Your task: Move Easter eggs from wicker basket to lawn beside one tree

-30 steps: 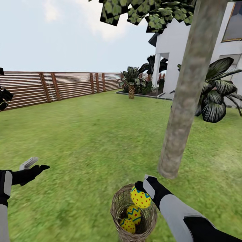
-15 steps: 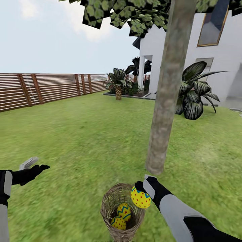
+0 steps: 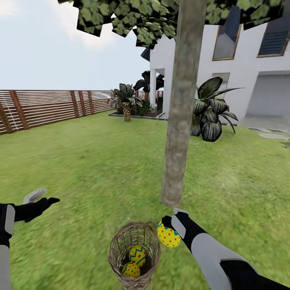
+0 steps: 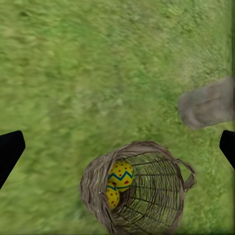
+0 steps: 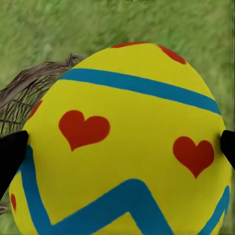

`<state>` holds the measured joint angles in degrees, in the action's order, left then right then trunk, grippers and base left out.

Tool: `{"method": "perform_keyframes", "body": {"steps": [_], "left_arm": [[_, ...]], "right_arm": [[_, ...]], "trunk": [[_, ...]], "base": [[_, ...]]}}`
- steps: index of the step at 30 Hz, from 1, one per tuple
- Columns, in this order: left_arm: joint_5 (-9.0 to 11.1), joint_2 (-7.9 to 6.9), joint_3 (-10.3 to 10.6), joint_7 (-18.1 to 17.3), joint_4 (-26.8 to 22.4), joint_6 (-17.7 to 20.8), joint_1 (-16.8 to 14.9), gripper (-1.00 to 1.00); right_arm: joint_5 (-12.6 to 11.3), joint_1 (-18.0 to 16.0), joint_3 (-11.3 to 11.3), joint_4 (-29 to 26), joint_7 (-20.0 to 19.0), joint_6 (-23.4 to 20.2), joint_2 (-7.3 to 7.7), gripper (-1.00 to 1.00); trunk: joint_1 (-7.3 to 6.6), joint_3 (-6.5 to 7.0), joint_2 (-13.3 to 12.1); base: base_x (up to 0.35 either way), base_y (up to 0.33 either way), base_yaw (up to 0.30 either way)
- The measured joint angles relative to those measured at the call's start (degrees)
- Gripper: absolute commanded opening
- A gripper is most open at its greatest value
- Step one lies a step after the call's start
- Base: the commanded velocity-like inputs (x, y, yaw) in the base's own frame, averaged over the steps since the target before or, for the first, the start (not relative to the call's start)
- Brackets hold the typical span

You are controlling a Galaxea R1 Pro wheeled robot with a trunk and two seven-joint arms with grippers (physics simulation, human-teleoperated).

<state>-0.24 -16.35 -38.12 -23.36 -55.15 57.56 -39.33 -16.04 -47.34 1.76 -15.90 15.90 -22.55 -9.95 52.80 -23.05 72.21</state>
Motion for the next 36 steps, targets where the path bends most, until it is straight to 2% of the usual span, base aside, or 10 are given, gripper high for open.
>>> {"method": "perform_keyframes", "body": {"steps": [10,14,21,29,36], "left_arm": [[0.0,0.02,0.0,-0.01,-0.08,-0.2,0.0,1.0],[0.01,0.51,0.03,0.0,-0.08,-0.38,0.0,1.0],[0.01,0.78,0.1,0.06,-0.07,-0.59,0.01,1.0],[-0.02,0.79,0.1,0.07,-0.08,-0.86,0.01,1.0],[0.01,0.77,0.1,0.06,-0.08,-0.87,0.02,1.0]], "right_arm": [[0.0,-0.02,0.0,0.0,0.0,0.02,0.0,-1.0],[0.0,0.0,0.0,-0.01,0.02,0.02,0.0,-1.0],[0.0,-0.01,0.0,0.0,0.03,0.02,0.0,-1.0],[0.03,-0.01,0.0,0.01,0.03,0.02,0.0,-1.0],[0.11,-0.02,0.0,0.02,0.02,0.08,-0.02,-1.0]], "trunk": [[0.0,0.39,0.0],[0.0,0.56,0.0],[-0.01,0.86,-0.01],[-0.02,1.21,0.01],[-0.02,1.31,0.0]], "base": [[0.0,0.0,-0.257],[0.0,-0.068,-0.257],[0.012,-0.231,-0.257],[0.169,-0.232,-0.257],[0.189,-0.245,-0.047]]}}
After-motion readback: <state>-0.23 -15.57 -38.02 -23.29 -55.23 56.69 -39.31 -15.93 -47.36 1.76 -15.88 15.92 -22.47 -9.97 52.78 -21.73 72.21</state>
